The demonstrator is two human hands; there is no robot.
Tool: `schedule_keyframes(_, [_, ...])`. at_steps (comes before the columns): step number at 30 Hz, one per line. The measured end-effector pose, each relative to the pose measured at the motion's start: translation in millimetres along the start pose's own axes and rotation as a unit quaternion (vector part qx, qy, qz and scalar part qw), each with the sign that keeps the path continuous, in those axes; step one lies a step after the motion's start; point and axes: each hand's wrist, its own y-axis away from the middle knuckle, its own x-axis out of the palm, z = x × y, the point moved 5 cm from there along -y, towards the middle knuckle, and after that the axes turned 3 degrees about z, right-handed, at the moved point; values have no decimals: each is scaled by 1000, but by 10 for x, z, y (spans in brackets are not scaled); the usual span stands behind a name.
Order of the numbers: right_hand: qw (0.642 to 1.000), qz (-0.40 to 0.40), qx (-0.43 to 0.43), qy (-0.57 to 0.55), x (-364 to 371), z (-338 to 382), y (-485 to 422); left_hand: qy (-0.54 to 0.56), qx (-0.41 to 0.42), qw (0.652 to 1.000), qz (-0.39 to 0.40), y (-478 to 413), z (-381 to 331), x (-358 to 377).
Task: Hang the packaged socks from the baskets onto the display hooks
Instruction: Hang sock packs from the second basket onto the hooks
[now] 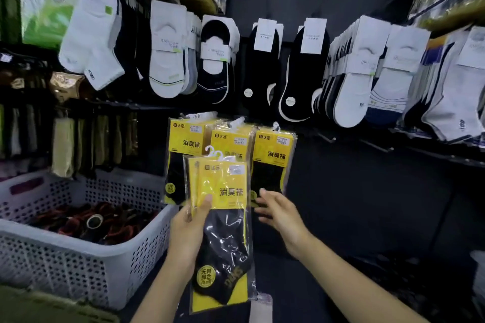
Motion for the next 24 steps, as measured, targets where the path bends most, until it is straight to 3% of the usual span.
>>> schedule_keyframes(2, [999, 35, -21, 8, 129, 3, 129, 2, -8, 1000, 13, 47, 20, 80])
schedule_keyframes(8, [998, 28, -48, 8, 73, 31, 242, -16, -26, 999, 38, 62, 77, 117])
schedule_keyframes(17, [977, -187, -97, 34, -566, 257, 9, -40, -14, 999, -16, -127, 22, -202])
schedule_keyframes(24, [968, -211, -109, 77, -631, 561, -376, -23, -19, 999, -38, -156, -39, -252])
